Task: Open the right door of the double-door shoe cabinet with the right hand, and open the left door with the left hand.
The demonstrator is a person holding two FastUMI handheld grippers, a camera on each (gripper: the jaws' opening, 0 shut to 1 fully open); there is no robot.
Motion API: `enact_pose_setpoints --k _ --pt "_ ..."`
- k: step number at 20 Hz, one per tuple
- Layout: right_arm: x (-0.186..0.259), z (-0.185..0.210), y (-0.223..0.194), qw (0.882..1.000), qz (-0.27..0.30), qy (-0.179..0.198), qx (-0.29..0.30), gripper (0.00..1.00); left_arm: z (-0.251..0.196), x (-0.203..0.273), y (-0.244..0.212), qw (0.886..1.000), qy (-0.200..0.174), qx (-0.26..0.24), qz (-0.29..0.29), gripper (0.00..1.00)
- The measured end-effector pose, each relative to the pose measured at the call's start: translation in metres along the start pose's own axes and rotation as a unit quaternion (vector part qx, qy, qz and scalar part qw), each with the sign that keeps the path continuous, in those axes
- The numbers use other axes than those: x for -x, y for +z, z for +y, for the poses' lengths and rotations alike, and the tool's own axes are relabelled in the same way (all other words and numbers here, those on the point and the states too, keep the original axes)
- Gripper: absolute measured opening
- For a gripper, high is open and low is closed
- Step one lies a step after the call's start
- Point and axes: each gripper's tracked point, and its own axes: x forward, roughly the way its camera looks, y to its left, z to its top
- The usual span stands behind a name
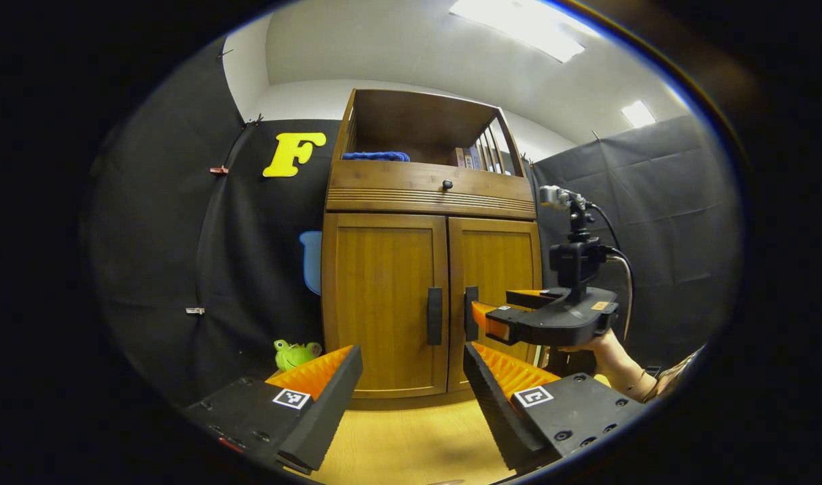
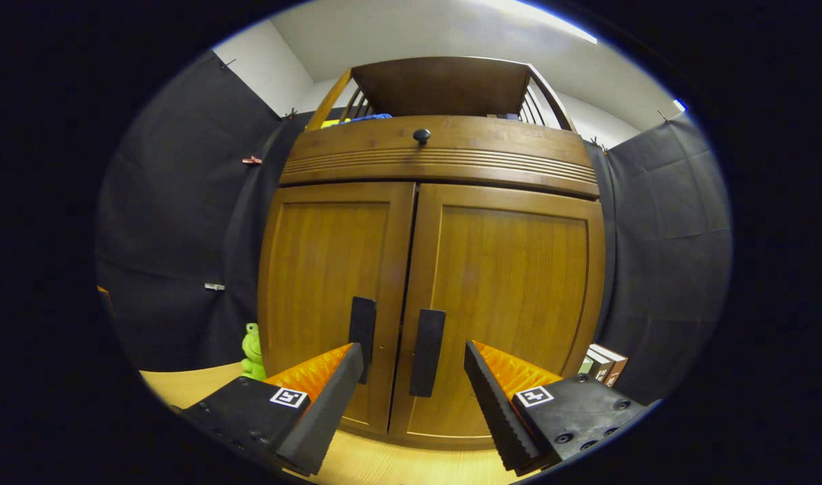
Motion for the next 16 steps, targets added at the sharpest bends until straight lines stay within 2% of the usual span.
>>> enact_pose_setpoints --k 5,8,10,11,12,14,16 --pt "-0.041 -0.006 -0.020 1.000 0.014 -0.017 0.004 0.95 0.021 -0.001 -0.007 1.000 0.026 -0.013 -0.002 0.94" --pt "-0.062 -0.010 -0.034 0.999 0.024 -0.031 -0.001 0.88 0.032 -0.004 -0.011 0.999 0.041 -0.017 -0.001 0.94" --pt "-0.073 -0.011 -0.042 0.999 0.033 -0.036 -0.018 0.87 0.035 -0.006 -0.013 0.999 0.041 -0.017 0.001 0.94" --pt "-0.080 -0.013 -0.042 0.998 0.034 -0.041 -0.021 0.77 0.037 -0.007 -0.014 0.999 0.042 -0.016 0.002 0.94" --pt "-0.083 -0.020 -0.047 0.998 0.036 -0.055 -0.020 0.73 0.040 -0.008 -0.016 0.999 0.044 -0.015 0.004 0.94" --pt "-0.090 -0.015 -0.049 0.998 0.034 -0.045 -0.035 0.50 0.046 -0.008 -0.020 0.999 0.051 -0.013 0.009 0.94" --pt "-0.091 -0.015 -0.048 0.998 0.033 -0.053 -0.030 0.39 0.049 -0.009 -0.019 0.998 0.056 -0.012 0.009 0.94"
